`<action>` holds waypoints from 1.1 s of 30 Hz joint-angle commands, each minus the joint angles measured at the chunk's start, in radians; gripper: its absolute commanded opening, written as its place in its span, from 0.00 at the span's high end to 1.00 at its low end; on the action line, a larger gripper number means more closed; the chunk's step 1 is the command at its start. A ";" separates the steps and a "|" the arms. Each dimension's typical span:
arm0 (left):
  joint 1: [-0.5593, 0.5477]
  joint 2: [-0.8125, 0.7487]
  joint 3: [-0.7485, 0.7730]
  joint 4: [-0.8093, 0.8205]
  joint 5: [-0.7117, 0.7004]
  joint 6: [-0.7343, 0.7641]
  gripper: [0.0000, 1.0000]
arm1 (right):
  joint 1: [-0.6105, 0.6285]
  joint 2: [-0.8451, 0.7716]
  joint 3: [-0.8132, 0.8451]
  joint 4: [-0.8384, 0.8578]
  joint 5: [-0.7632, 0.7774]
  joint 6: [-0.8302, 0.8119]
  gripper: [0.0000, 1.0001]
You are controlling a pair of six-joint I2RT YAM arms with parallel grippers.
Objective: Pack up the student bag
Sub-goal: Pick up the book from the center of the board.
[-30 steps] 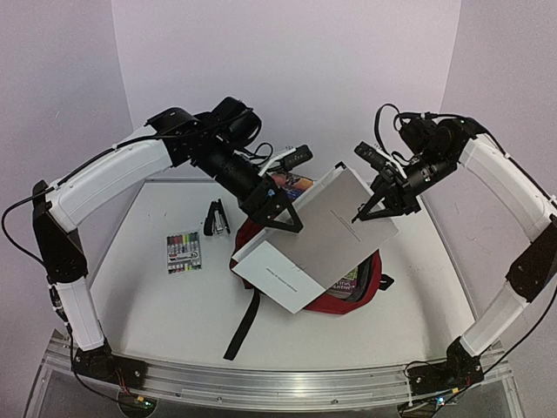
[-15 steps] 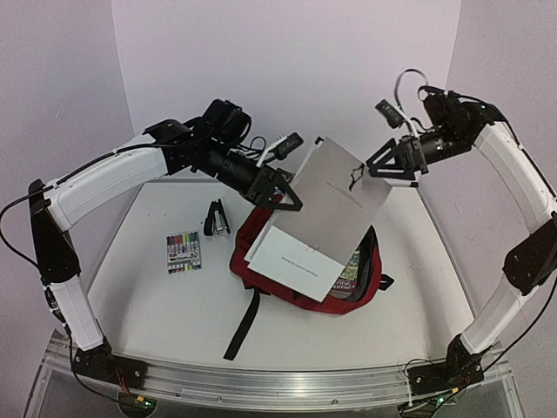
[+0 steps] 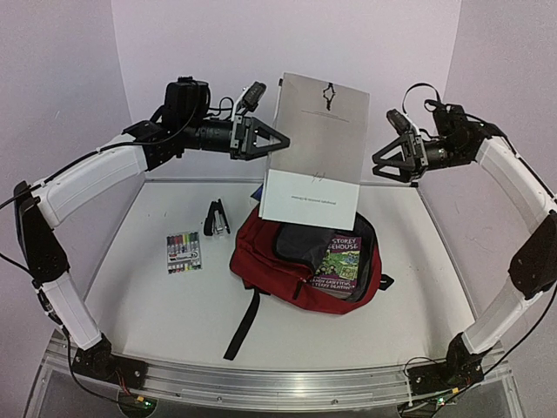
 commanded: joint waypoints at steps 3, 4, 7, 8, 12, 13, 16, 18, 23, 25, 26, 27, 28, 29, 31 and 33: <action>-0.006 0.043 0.072 0.195 0.145 -0.148 0.83 | 0.044 -0.020 0.028 0.102 -0.087 0.052 0.02; -0.006 0.052 0.074 0.201 0.152 -0.162 0.83 | 0.053 -0.020 0.030 0.104 -0.097 0.055 0.02; -0.007 0.065 0.073 0.218 0.165 -0.194 0.83 | 0.079 -0.020 0.045 0.106 -0.118 0.060 0.07; -0.007 0.068 0.070 0.229 0.167 -0.203 0.83 | 0.087 -0.021 0.051 0.107 -0.119 0.062 0.11; -0.007 0.078 0.060 0.278 0.185 -0.235 0.84 | 0.098 -0.016 0.059 0.111 -0.126 0.072 0.33; -0.006 0.082 0.056 0.289 0.188 -0.246 0.83 | 0.098 -0.013 0.062 0.112 -0.129 0.078 0.39; -0.006 0.087 0.044 0.302 0.178 -0.258 0.81 | 0.098 -0.006 0.065 0.114 -0.139 0.101 0.53; -0.006 0.089 0.034 0.303 0.169 -0.264 0.79 | 0.098 -0.006 0.058 0.117 -0.144 0.137 0.55; -0.006 0.109 0.020 0.340 0.181 -0.311 0.77 | 0.098 -0.022 0.034 0.132 -0.151 0.182 0.53; -0.006 0.116 0.022 0.345 0.182 -0.320 0.76 | 0.098 -0.028 0.012 0.138 -0.152 0.196 0.54; -0.005 0.119 0.025 0.345 0.182 -0.324 0.74 | 0.098 -0.031 0.003 0.141 -0.152 0.202 0.57; -0.005 0.122 0.028 0.342 0.182 -0.326 0.73 | 0.098 -0.034 -0.006 0.145 -0.152 0.209 0.61; -0.006 0.123 0.029 0.334 0.177 -0.325 0.69 | 0.097 -0.036 -0.012 0.151 -0.152 0.218 0.66; -0.006 0.124 0.030 0.325 0.170 -0.324 0.63 | 0.096 -0.038 -0.018 0.157 -0.152 0.228 0.72; -0.003 0.114 0.025 0.293 0.141 -0.305 0.51 | 0.081 -0.044 -0.034 0.164 -0.155 0.246 0.81; 0.007 0.093 0.023 0.222 0.072 -0.254 0.38 | 0.057 -0.048 -0.051 0.168 -0.148 0.253 0.87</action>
